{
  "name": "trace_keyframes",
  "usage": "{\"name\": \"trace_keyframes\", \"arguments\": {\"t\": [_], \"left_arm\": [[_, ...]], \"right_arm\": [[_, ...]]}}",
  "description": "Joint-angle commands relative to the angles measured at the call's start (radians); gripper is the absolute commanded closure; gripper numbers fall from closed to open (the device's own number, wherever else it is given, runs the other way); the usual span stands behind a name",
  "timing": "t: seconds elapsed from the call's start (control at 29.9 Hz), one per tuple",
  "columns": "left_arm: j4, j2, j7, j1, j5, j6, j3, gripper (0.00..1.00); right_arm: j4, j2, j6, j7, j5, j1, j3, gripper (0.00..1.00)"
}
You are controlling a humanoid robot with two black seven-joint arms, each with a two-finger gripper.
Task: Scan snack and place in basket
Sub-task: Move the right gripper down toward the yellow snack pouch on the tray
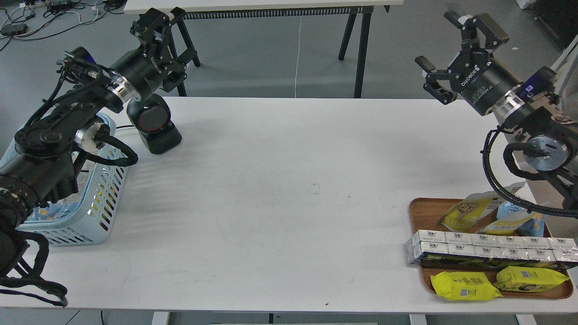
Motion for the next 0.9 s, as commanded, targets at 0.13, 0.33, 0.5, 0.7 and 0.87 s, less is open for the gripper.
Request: {"name": "trace_keyframes", "arguments": {"t": [0.13,0.33,0.5,0.7,0.87], "left_arm": [[-0.057,0.067,0.000,-0.009,-0.054,0.000,0.000,0.00],[-0.056,0.071,0.000,-0.031,-0.130,0.000,-0.096,0.00],[-0.059,0.021,0.000,-0.047,-0.141,0.000,-0.129,0.00],[-0.060,-0.003,0.000,-0.057,-0.141,0.000,-0.181,0.00],[-0.062,-0.005,0.000,-0.055,-0.140,0.000,-0.175,0.00]], "right_arm": [[0.008,0.001,0.000,0.000,0.000,0.002,0.000,0.00],[0.035,-0.042,0.000,0.000,-0.073,0.050,-0.047,0.00],[0.165,-0.209,0.000,0.000,-0.305,0.240,-0.257,0.00],[0.359,-0.403,0.000,0.000,-0.657,0.453,-0.451,0.00],[0.589,-0.555,0.000,0.000,-1.050,0.547,-0.479,0.00]]}}
